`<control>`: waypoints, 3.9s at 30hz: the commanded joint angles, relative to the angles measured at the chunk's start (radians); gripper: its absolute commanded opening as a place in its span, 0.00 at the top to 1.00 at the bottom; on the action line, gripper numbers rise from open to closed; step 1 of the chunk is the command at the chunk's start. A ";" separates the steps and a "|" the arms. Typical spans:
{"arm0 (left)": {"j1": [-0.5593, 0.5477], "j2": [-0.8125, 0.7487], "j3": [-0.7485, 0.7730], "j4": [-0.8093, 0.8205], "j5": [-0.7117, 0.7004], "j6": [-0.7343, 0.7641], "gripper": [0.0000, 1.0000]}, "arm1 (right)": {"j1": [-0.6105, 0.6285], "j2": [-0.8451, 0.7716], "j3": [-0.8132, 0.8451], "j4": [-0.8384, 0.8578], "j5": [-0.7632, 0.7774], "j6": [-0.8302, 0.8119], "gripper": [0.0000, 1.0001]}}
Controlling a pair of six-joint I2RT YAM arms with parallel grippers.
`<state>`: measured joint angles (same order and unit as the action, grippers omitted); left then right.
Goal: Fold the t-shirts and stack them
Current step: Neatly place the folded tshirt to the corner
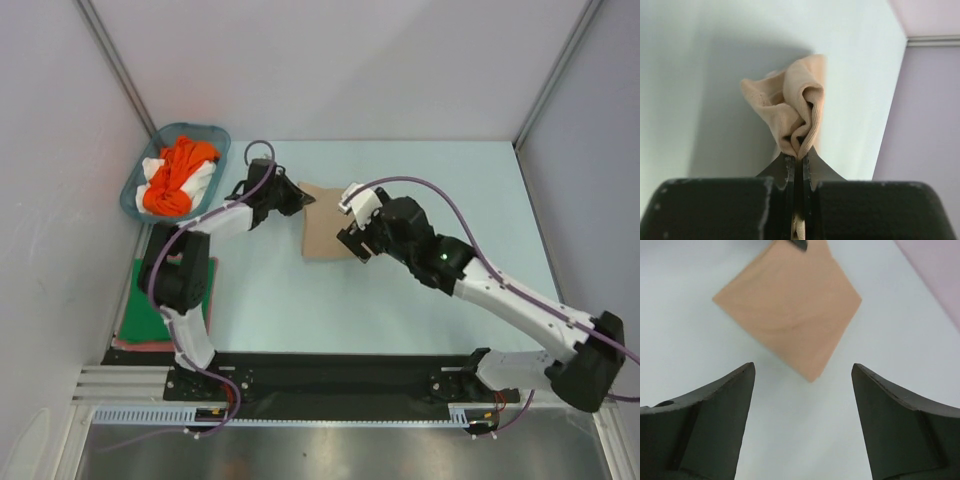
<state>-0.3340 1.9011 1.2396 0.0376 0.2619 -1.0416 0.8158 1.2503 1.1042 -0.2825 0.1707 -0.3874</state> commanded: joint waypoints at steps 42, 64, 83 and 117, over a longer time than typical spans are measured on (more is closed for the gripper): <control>0.447 -0.560 0.316 -0.943 -0.477 0.285 1.00 | 0.125 -0.292 -0.040 -0.211 -0.132 0.286 0.00; 0.632 -0.491 0.386 -0.940 -0.368 0.296 1.00 | 0.125 -0.247 -0.043 -0.193 -0.131 0.291 0.00; 0.793 -0.476 0.299 -0.895 -0.280 0.419 1.00 | 0.123 -0.177 -0.012 -0.201 -0.162 0.297 0.00; 1.029 -0.781 -0.190 -0.858 -0.337 0.457 1.00 | 0.123 0.033 0.114 -0.216 -0.449 0.481 0.00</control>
<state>0.6556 1.1217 1.0679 -0.8486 -0.0681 -0.6231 0.9386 1.2240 1.1706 -0.5186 -0.1486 -0.0181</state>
